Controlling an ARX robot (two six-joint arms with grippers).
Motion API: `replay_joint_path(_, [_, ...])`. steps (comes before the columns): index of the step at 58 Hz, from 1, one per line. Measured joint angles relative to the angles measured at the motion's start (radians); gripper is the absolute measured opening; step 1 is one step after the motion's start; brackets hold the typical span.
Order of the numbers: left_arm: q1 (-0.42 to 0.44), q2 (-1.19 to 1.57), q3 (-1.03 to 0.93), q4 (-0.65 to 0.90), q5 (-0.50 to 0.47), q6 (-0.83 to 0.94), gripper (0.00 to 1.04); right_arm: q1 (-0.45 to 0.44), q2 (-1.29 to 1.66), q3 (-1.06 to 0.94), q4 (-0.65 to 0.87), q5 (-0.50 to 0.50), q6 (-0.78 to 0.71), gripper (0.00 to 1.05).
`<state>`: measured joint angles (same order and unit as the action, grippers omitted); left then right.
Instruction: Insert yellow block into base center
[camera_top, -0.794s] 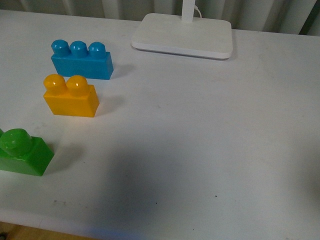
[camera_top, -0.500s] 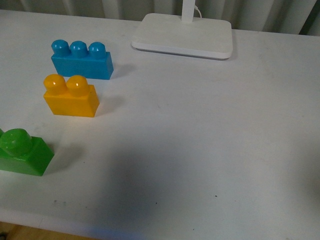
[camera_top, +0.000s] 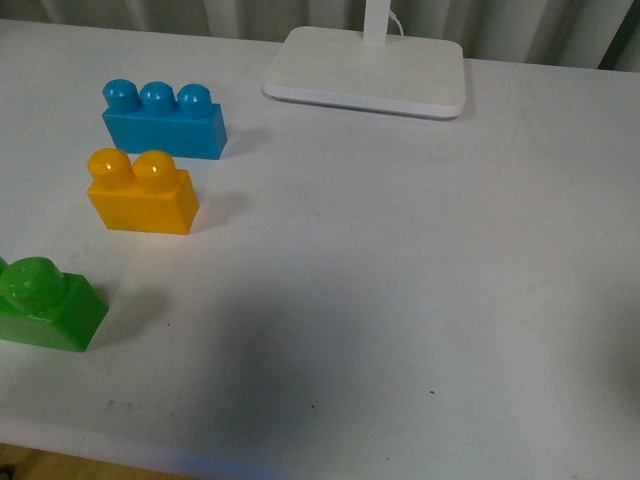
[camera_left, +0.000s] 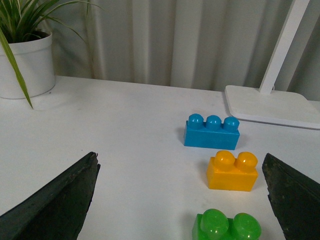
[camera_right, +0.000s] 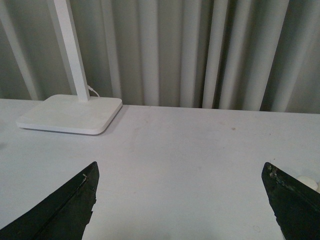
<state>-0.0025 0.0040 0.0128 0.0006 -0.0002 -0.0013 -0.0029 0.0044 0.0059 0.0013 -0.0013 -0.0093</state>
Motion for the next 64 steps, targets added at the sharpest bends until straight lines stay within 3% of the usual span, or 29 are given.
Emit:
replay_joint_path(32, [0.0,0.0,0.0,0.0,0.0,0.0,0.98,0.0,0.0,0.0,0.0,0.0,0.0,0.96])
replay_joint_path(36, [0.0,0.0,0.0,0.0,0.0,0.0,0.98,0.008,0.06,0.039,-0.097,0.087,0.006,0.96])
replay_joint_path(41, [0.0,0.0,0.0,0.0,0.0,0.0,0.98,-0.056,0.191,0.09,-0.099,0.073,0.002,0.96])
replay_joint_path(51, [0.0,0.0,0.0,0.0,0.0,0.0,0.98,-0.262,0.517,0.27,-0.054,-0.068,-0.066,0.96])
replay_joint_path(64, [0.0,0.0,0.0,0.0,0.0,0.0,0.98,-0.484,0.96,0.502,-0.038,-0.103,-0.215,0.96])
